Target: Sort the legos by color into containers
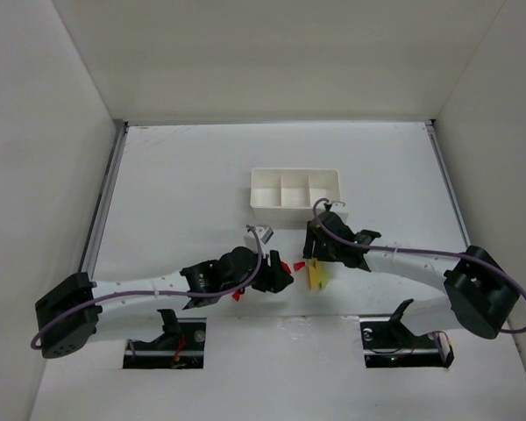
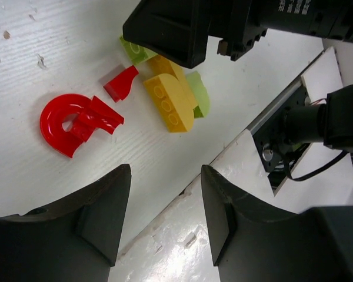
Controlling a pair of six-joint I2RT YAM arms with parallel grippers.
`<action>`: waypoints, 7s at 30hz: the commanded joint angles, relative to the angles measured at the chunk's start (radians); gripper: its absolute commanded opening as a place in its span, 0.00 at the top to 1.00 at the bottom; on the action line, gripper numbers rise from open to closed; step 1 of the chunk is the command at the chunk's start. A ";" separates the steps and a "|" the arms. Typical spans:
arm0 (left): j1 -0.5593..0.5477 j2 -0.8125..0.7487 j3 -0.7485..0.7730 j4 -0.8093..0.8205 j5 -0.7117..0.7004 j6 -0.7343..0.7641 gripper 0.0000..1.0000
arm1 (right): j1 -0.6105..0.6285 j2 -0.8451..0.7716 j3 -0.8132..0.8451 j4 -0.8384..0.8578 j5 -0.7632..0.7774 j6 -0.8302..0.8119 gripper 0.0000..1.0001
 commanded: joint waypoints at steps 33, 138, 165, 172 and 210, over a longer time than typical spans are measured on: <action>-0.078 0.147 0.071 0.108 0.018 0.006 0.29 | 0.000 -0.074 0.100 -0.088 0.018 -0.054 0.59; 0.378 0.490 0.735 -0.303 -0.496 0.260 0.78 | -0.173 -0.353 -0.033 0.047 -0.058 -0.091 0.63; 0.279 0.128 0.346 -0.035 0.088 0.136 0.54 | -0.178 -0.237 0.068 0.052 -0.106 -0.097 0.63; 0.139 0.208 0.270 0.103 0.160 -0.009 0.41 | -0.170 -0.212 0.172 0.017 -0.158 -0.088 0.63; 0.105 0.266 0.149 0.427 -0.030 -0.120 0.48 | -0.146 -0.220 0.146 0.066 -0.304 -0.007 0.63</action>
